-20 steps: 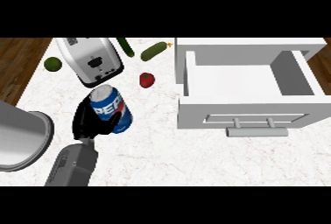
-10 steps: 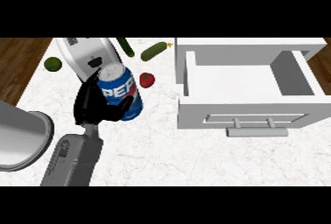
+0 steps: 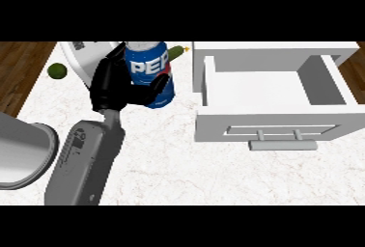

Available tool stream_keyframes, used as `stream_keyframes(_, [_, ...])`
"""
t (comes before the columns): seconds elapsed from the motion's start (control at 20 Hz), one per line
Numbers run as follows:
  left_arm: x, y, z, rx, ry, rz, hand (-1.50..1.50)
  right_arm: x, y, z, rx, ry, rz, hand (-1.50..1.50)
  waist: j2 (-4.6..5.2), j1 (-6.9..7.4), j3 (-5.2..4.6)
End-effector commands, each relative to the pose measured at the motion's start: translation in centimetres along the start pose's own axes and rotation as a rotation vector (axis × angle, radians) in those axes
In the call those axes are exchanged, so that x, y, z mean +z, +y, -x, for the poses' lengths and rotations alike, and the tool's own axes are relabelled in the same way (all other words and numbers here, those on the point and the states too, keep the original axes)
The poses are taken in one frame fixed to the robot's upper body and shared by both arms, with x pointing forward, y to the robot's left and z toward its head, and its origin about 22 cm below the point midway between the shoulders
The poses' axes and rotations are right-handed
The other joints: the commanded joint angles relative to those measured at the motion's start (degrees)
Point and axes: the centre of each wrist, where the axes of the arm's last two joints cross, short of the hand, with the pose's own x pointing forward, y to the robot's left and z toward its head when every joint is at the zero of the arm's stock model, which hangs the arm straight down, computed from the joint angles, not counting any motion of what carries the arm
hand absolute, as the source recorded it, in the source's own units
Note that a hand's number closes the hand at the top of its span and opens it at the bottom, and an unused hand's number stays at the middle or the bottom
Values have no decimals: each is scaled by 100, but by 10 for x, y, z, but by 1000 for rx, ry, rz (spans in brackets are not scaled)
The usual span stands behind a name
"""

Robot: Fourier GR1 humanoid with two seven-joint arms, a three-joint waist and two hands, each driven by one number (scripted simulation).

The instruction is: Pick up the can, place it into the drawer and close the drawer

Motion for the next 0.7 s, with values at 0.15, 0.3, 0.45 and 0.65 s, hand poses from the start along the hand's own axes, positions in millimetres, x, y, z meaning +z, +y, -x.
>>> stream_keyframes(0.15, [-20, -32, -41, -28, -12, 30, 150, -7, -7, -6, -3, -7, 3, -150, -4, 8, -1])
stream_keyframes(0.3, [-21, -64, -32, -29, -8, 20, 150, 1, 5, -6, -5, 6, 5, -150, 1, -26, -2])
stream_keyframes(0.45, [-46, -80, -37, -23, -28, 18, 150, -8, 6, 8, -22, 1, -1, -150, 22, -82, 0])
stream_keyframes(0.65, [-45, -106, -41, -42, 6, 16, 150, -10, 8, 6, -11, 4, -17, -150, 12, -69, 0])
